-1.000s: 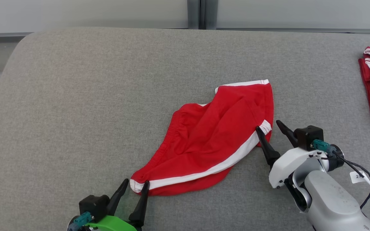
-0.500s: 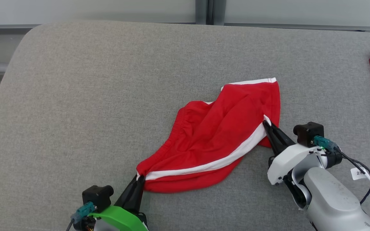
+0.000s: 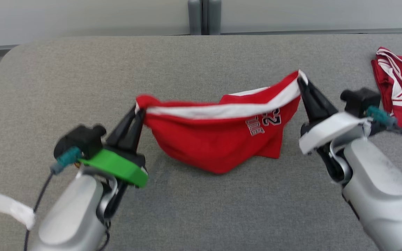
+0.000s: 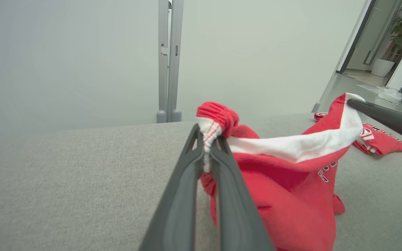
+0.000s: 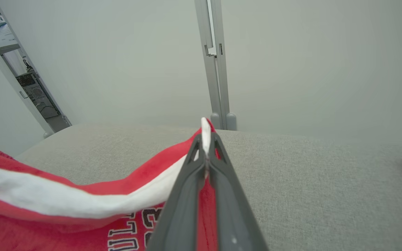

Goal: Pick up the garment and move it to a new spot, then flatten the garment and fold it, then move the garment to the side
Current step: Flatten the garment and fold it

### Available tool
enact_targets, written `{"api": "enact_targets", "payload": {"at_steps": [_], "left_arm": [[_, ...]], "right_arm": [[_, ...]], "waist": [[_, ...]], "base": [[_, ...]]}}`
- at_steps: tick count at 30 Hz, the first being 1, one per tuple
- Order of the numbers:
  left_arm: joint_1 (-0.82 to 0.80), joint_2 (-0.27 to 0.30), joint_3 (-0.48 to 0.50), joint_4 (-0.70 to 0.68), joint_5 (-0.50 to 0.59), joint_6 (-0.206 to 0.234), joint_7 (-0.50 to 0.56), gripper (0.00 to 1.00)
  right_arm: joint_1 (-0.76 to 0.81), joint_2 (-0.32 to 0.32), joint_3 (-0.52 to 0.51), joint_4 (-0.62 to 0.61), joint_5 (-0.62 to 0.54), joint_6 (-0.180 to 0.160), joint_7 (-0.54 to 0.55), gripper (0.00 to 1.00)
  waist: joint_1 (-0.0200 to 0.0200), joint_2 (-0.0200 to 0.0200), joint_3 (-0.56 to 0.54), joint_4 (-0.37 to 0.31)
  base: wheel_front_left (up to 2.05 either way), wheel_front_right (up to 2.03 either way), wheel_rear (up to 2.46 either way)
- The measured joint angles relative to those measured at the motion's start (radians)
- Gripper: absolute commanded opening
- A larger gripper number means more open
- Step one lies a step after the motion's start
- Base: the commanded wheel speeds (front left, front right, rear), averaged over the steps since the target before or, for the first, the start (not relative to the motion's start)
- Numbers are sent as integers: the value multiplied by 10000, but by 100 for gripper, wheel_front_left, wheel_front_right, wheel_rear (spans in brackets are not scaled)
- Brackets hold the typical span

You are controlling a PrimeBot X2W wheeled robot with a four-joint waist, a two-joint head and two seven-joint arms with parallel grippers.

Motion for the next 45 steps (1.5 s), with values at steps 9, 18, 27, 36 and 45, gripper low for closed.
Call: {"api": "enact_targets", "payload": {"at_steps": [9, 18, 27, 36, 45], "left_arm": [[-5845, 830, -552, 1003, -1197, 0, 1026, 0], [-10543, 757, -527, 3499, -2201, -17, 1281, 0], [-11535, 520, -1221, 4974, -2861, -25, 629, 0], [-9381, 587, -1983, 4669, -3402, -25, 67, 0], [-4032, 31, 291, 2033, -2506, 418, 31, 0]], "right_arm": [[-4785, -242, 104, 708, 1214, 0, 646, 0], [-9288, 88, -399, 2729, 1797, 2, 1308, 0], [-10375, 481, 2, 3954, 2004, 2, 846, 0], [-8100, 176, 924, 3419, 3143, 2, 366, 0], [-3600, -679, 1615, 1434, 4289, 4, 75, 0]], "waist": [[1, 0, 1039, -462], [2, 0, 2225, -1114], [2, 0, 2918, -1728], [1, 0, 2841, -1889], [0, 0, 2043, -1739]], "base": [[0, 0, 0], [0, 0, 0], [0, 0, 0], [0, 0, 0], [0, 0, 0]]}}
